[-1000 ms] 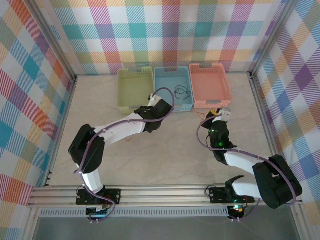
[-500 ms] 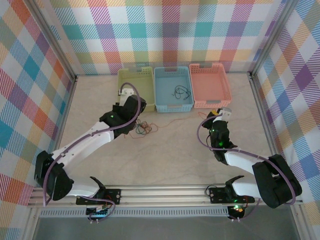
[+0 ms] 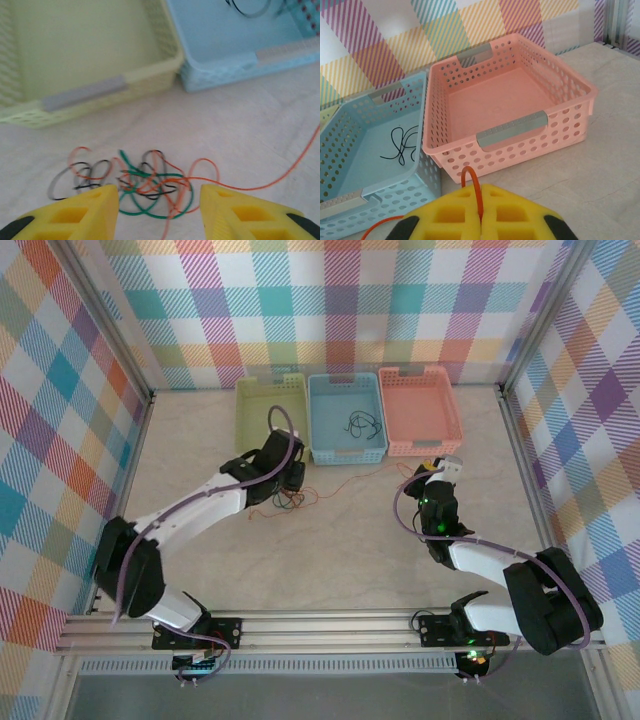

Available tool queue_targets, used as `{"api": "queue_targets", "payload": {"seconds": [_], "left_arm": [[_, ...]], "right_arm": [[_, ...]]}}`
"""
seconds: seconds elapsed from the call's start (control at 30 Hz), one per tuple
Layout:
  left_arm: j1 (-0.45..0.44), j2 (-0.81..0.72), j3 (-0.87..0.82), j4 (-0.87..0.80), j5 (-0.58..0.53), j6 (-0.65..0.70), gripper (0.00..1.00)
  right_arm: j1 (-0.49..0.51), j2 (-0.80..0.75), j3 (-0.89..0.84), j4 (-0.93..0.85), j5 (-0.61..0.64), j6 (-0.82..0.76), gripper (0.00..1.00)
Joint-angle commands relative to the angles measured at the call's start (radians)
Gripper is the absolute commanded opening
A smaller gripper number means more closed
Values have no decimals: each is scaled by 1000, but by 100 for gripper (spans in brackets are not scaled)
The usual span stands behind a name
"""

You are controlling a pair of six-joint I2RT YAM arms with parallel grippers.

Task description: Untangle the cables

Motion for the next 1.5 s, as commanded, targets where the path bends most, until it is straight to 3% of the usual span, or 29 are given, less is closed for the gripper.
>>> {"api": "queue_targets", "payload": {"seconds": [0.0,0.1,0.27,0.37,0.57,0.73,0.83,0.9,1.0,1.23,1.47], "left_arm": [[-5,2,44,-37,89,-62,47],[-4,-32,29,-50,77,-112,49],[-3,-134,-52,-32,97,-171,51],[-3,-221,-118,-8,65,-185,53],[4,-347,-246,72,-13,-204,57],[17,-381,-289,92,-29,-216,58],[17,-385,-294,94,-43,-215,59],[17,-389,-293,88,-62,-212,59],[17,-405,-300,91,-76,-213,60],[17,-442,-311,82,-86,-223,60],[17,-447,-310,80,-100,-220,60]], "right_arm": [[-6,-13,8,-21,10,19,28],[-5,-23,8,-28,14,18,42],[-5,-89,9,-60,8,6,50],[-5,-145,25,-101,-57,8,52],[-4,-70,204,-263,-537,-160,49],[26,146,492,-620,-956,-455,49],[91,262,626,-852,-1041,-712,53],[125,332,698,-980,-1037,-837,54],[134,406,735,-1001,-987,-945,56],[136,556,906,-1216,-1067,-1249,61],[148,687,1039,-1336,-1033,-1453,69]]}}
